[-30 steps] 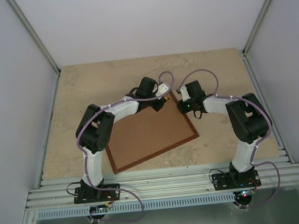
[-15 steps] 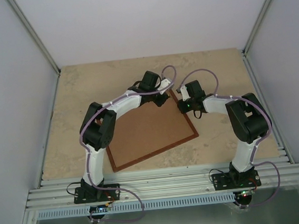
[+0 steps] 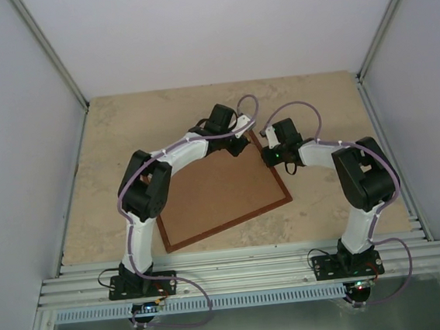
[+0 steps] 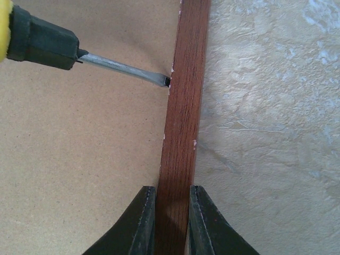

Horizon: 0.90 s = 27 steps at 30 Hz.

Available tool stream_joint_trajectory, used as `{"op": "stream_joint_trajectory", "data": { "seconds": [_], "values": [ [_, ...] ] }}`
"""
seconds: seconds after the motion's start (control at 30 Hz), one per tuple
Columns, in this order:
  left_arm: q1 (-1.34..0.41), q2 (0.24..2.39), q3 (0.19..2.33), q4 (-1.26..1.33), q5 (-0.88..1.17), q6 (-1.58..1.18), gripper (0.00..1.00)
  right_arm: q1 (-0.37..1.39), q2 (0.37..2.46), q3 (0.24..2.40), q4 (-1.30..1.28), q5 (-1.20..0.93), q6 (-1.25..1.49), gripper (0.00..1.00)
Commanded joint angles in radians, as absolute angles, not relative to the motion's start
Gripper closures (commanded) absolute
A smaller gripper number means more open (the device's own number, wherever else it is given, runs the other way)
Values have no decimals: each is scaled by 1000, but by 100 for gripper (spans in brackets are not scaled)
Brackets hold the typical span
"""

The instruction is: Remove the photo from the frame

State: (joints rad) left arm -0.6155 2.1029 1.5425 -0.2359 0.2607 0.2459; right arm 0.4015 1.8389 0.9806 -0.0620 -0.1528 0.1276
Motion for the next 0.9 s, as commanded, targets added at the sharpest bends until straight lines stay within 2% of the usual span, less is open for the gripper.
{"op": "stream_joint_trajectory", "data": {
  "seconds": [0.0, 0.2, 0.53, 0.87],
  "values": [
    [-642, 2111, 1623, 87, 301, 221, 100, 509, 1846, 979, -99, -405, 66, 95],
    [-641, 2054, 1547, 163, 289, 209, 100, 504, 1825, 965, -82, -401, 78, 96],
    [-641, 2012, 1573, 160, 326, 185, 100, 505, 1812, 963, -92, -404, 68, 96],
    [-641, 1934, 1497, 178, 260, 194, 100, 494, 1812, 962, -99, -359, 82, 96]
  ]
}}
